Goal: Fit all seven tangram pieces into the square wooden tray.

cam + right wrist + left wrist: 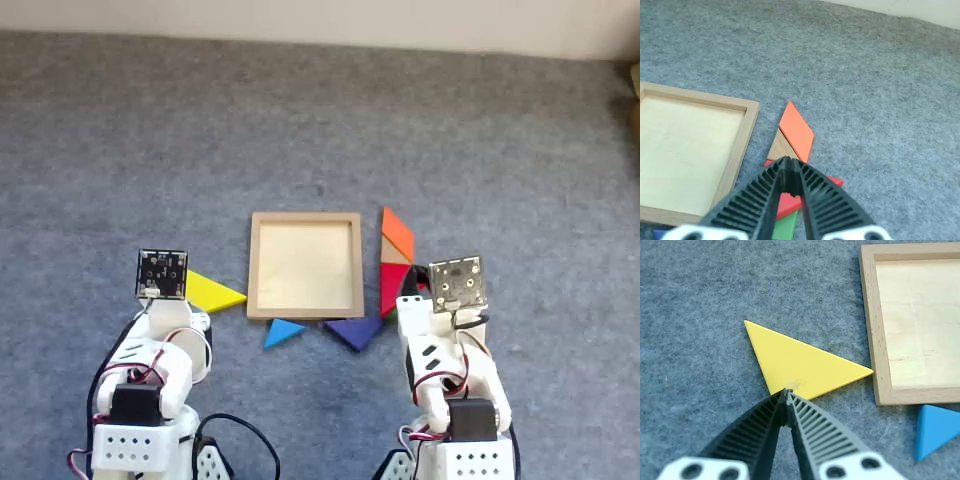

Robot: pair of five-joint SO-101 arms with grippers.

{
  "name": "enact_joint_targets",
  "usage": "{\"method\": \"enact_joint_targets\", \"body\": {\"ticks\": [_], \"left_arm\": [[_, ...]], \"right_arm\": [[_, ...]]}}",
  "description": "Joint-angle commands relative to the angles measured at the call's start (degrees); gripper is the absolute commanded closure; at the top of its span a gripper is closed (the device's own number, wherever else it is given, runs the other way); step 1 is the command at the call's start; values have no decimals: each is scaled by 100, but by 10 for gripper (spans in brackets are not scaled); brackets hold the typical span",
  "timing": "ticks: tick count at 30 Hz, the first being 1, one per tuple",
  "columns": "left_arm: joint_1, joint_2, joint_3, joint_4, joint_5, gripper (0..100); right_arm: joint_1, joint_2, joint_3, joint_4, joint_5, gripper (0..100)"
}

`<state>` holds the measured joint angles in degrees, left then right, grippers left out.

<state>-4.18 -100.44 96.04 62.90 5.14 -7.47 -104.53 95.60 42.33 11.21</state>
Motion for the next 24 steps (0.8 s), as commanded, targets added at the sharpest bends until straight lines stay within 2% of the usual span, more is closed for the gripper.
{"method": "enact_joint_targets", "body": {"ticks": [1, 16, 24], "left_arm": [[48, -136, 127, 44, -44, 990], [48, -136, 127, 44, -44, 990], [48, -136, 127, 44, -44, 990]], "right_arm": [[-75, -31, 875, -75, 35, 993], [-75, -66, 866, -101, 53, 993], [620, -40, 848, -75, 18, 993]]}}
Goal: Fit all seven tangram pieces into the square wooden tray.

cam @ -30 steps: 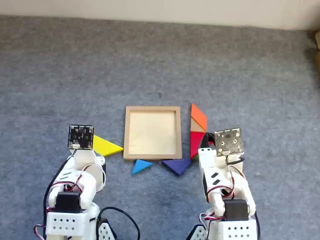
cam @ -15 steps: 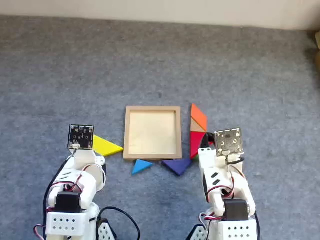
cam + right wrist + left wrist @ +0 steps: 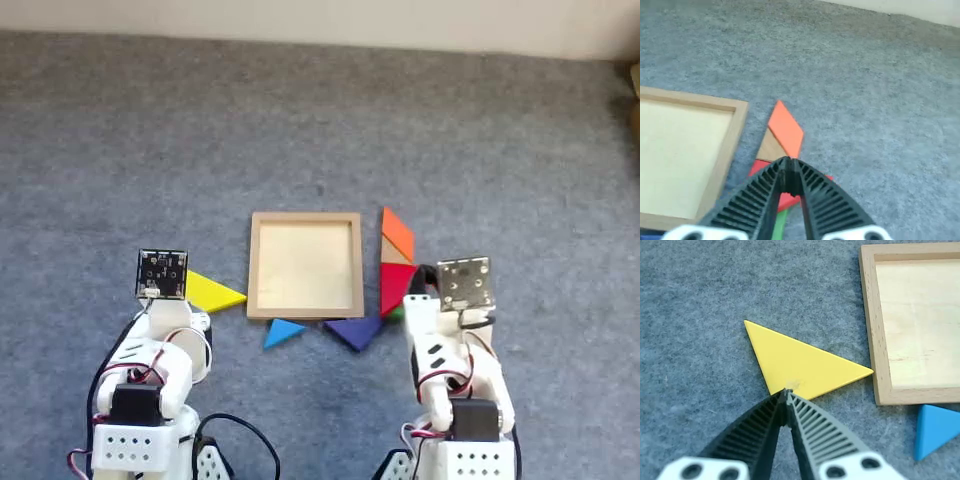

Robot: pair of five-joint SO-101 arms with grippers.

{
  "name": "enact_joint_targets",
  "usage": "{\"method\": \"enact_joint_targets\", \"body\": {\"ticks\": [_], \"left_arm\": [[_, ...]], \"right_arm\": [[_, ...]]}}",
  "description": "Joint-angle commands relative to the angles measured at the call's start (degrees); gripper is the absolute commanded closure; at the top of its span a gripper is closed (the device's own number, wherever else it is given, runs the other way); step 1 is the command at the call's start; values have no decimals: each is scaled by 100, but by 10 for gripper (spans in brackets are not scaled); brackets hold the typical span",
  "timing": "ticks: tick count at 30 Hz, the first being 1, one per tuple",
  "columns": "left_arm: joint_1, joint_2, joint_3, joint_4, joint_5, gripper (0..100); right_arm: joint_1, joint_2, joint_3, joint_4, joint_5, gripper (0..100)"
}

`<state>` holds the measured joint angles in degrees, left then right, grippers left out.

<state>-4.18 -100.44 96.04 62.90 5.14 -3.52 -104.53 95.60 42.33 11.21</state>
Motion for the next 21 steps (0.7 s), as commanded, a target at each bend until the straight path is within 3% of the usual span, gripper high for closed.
{"method": "enact_joint_targets", "body": {"ticks": [1, 9, 16, 21], "left_arm": [[48, -136, 127, 44, -44, 990], [48, -136, 127, 44, -44, 990], [48, -136, 127, 44, -44, 990], [48, -136, 127, 44, -44, 990]], "right_arm": [[224, -22, 804, -57, 18, 993], [207, -22, -1051, 1789, 18, 994], [-462, 136, -2062, 2334, 35, 991], [-664, 1596, -2633, 2352, 18, 988]]}}
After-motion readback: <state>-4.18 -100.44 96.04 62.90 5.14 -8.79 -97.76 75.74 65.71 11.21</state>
